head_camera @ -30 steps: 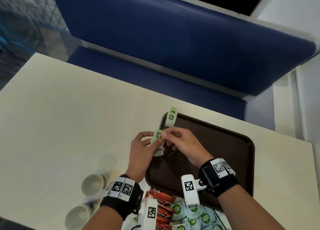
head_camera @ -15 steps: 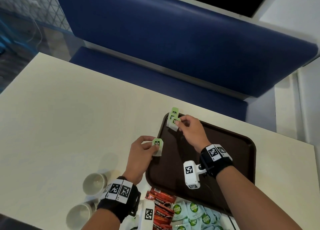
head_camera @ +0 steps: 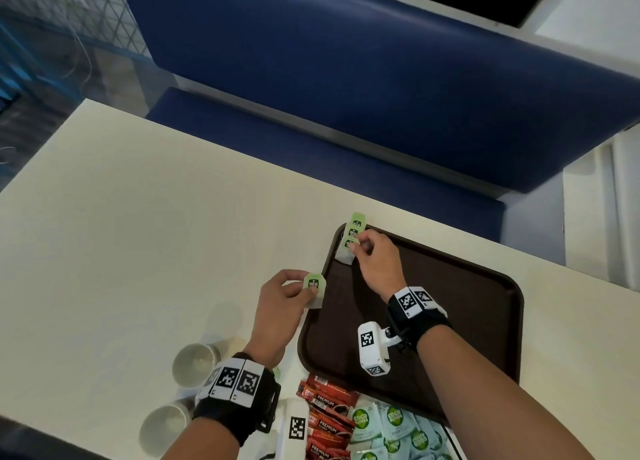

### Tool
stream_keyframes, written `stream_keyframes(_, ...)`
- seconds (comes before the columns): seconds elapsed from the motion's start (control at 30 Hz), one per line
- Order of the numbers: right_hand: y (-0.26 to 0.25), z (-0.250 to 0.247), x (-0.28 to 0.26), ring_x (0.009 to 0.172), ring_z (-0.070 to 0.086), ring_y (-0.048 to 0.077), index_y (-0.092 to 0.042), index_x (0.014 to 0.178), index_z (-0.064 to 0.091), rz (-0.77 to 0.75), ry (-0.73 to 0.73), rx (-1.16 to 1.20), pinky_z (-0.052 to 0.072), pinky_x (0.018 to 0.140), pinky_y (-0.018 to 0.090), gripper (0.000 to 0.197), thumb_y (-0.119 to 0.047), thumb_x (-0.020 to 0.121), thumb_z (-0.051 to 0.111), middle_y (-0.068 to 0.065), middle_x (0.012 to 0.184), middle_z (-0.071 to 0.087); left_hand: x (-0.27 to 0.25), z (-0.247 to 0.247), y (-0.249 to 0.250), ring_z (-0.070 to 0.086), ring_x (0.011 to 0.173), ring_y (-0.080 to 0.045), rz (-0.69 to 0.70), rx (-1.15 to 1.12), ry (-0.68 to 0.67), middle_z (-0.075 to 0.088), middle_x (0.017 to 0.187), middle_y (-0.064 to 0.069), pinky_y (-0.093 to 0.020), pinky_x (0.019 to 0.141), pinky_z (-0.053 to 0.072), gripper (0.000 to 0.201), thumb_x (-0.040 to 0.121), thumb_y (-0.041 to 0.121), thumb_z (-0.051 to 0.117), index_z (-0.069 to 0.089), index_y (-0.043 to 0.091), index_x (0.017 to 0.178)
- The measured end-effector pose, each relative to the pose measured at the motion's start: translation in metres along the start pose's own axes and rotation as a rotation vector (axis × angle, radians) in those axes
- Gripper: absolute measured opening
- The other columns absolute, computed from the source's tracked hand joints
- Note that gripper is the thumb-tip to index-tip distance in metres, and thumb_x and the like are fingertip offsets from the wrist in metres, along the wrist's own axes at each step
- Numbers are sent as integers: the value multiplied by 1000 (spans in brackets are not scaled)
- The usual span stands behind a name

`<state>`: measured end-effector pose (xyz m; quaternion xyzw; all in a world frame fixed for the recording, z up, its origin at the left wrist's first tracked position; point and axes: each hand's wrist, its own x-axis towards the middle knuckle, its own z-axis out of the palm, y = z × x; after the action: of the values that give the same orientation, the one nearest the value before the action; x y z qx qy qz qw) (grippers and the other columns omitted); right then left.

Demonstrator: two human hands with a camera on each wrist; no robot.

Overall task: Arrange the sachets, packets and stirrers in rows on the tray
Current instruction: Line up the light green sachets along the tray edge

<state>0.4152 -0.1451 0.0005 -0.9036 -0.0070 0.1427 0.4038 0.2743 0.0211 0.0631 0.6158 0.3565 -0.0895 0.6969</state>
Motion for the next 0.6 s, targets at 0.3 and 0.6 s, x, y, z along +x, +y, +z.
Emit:
stream_keyframes(0.3, 4, 2, 2, 74, 58, 7, -22, 103, 66, -16, 45, 46, 42, 67, 8, 12, -17, 96, 74, -1, 84, 64, 3, -1, -4, 68, 80, -20, 10, -6, -11, 84, 88, -3, -23, 61, 51, 15, 101, 9, 71, 69, 13, 115)
stream_keyframes(0.6, -19, -12, -32, 91, 67, 13, -27, 111, 69, 3, -18, 245, 52, 80, 21, 12, -25, 99, 70, -4, 101, 71, 4, 5, 0, 75, 75, -9, 80, -44, -58, 81, 82, -6, -10, 65, 51, 25, 97, 6, 77, 74, 16, 119)
